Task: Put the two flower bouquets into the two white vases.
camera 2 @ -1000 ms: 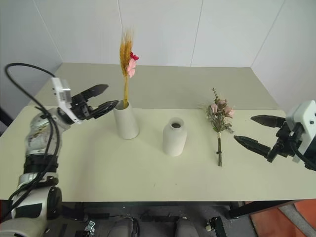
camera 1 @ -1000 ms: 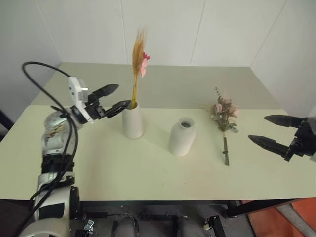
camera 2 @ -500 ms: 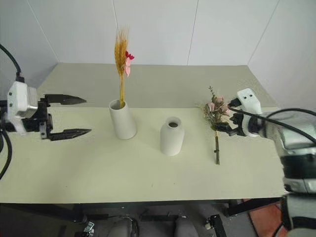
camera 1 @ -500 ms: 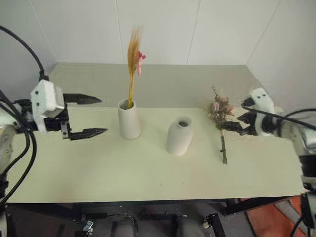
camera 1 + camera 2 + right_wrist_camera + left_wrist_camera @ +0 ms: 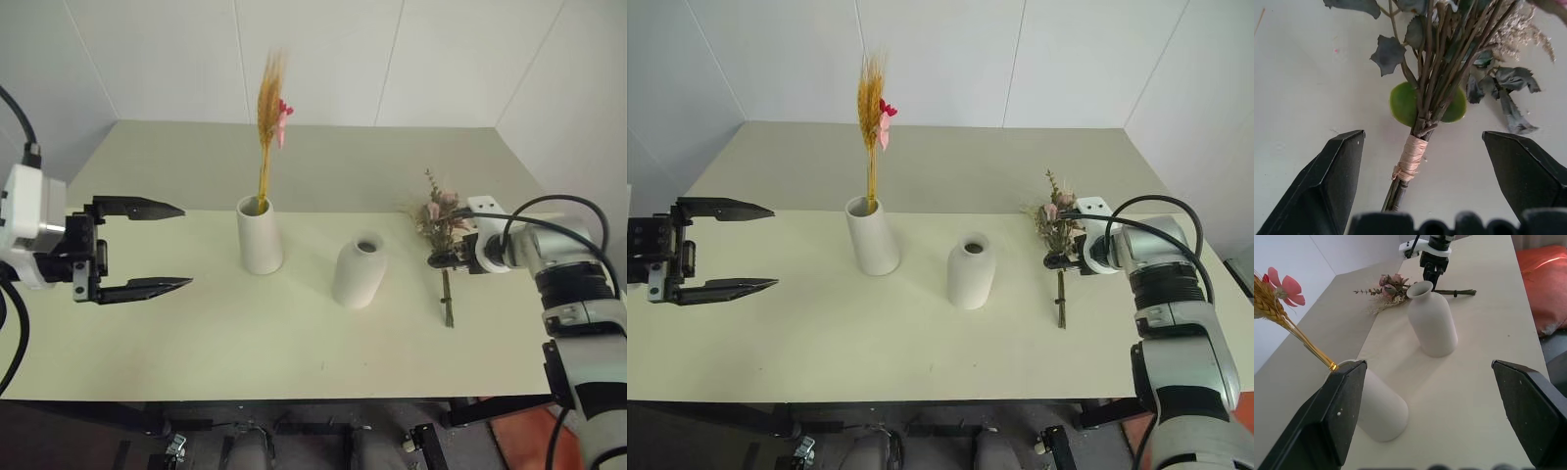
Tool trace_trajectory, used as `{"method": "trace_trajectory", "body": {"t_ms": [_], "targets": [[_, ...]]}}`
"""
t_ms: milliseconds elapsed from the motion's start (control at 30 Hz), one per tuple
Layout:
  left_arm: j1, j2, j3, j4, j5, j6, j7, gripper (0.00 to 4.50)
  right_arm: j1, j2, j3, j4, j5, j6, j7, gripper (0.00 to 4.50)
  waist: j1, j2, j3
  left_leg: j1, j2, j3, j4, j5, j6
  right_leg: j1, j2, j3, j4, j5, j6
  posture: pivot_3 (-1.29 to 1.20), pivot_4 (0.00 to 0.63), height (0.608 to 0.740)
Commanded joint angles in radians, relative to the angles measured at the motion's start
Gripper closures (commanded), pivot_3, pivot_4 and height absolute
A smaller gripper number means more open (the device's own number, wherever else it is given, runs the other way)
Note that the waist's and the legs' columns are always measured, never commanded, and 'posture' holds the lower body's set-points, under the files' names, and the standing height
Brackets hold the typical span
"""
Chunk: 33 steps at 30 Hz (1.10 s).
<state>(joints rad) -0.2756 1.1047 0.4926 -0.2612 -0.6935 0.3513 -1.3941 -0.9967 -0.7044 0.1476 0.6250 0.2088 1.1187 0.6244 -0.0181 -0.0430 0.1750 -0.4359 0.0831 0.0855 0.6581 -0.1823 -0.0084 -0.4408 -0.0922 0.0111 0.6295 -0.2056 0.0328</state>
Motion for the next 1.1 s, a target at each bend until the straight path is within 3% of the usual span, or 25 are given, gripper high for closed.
{"method": "trace_trajectory", "body": {"t_ms": [33, 367, 500, 600, 733, 800, 900, 1100], "targets": [[0.013, 0.0, 0.036, -0.007, 0.007, -0.024, 0.012, 0.0, -0.036, 0.005, -0.01, 0.026, -0.016, -0.025, 0.03, 0.9, 0.0, 0.0, 0.0, 0.0, 0.0, 0.0, 0.0, 0.0, 0.0, 0.0, 0.0, 0.0, 0.0, 0.0, 0.0, 0.0, 0.15, 0.74], [0.047, -0.006, 0.058, -0.002, 0.005, -0.043, 0.02, 0.0, -0.074, 0.042, -0.054, 0.161, -0.058, -0.07, -0.028, 4.28, -0.003, 0.0, 0.0, 0.0, 0.0, 0.0, 0.0, 0.0, 0.0, 0.0, 0.0, 0.0, 0.0, 0.0, 0.0, 0.0, 0.15, 0.74], [0.054, -0.008, 0.066, 0.003, 0.003, -0.043, 0.025, 0.0, -0.061, 0.058, -0.146, 0.13, -0.046, -0.128, -0.128, 4.29, -0.003, 0.0, 0.0, 0.0, 0.0, 0.0, 0.0, 0.0, 0.0, 0.0, 0.0, 0.0, 0.0, 0.0, 0.0, 0.0, 0.15, 0.74], [0.07, -0.015, 0.088, 0.012, 0.01, -0.04, 0.044, 0.0, 0.065, 0.125, -0.313, -0.073, -0.038, -0.5, -0.327, 4.29, 0.0, 0.0, 0.0, 0.0, 0.0, 0.0, -0.001, 0.0, 0.0, 0.0, 0.0, 0.0, 0.0, 0.0, 0.0, 0.0, 0.15, 0.74], [0.11, -0.04, 0.127, 0.009, -0.012, -0.025, 0.063, 0.0, 0.199, 0.194, -0.412, -0.334, -0.011, -0.849, -0.375, 4.29, 0.0, 0.001, 0.001, 0.0, 0.0, 0.0, -0.002, 0.0, 0.0, -0.001, 0.0, 0.0, 0.0, 0.0, 0.001, 0.0, 0.15, 0.74], [0.119, -0.058, 0.145, 0.016, -0.034, -0.013, 0.072, 0.0, 0.218, 0.258, -0.524, -0.456, 0.154, -0.862, -0.342, 4.29, -0.002, 0.001, 0.001, 0.0, 0.0, 0.0, -0.003, 0.0, 0.0, -0.001, 0.001, 0.0, 0.0, 0.0, 0.001, 0.0, 0.15, 0.74], [0.126, -0.08, 0.162, 0.035, -0.061, 0.005, 0.087, 0.0, 0.272, 0.271, -0.624, -0.643, 0.45, -0.801, -0.135, 4.29, 0.0, 0.002, 0.001, 0.001, 0.001, 0.0, -0.002, 0.0, 0.0, 0.0, 0.001, 0.0, 0.001, 0.0, 0.001, 0.0, 0.15, 0.74], [0.146, -0.077, 0.144, 0.048, -0.027, -0.018, 0.086, 0.0, 0.325, 0.25, -0.606, -0.82, 0.66, -0.702, -0.042, 4.29, 0.002, 0.002, 0.0, 0.006, 0.002, 0.001, -0.002, 0.0, 0.0, 0.005, 0.0, -0.001, 0.0, 0.0, 0.0, 0.0, 0.15, 0.74]]}}
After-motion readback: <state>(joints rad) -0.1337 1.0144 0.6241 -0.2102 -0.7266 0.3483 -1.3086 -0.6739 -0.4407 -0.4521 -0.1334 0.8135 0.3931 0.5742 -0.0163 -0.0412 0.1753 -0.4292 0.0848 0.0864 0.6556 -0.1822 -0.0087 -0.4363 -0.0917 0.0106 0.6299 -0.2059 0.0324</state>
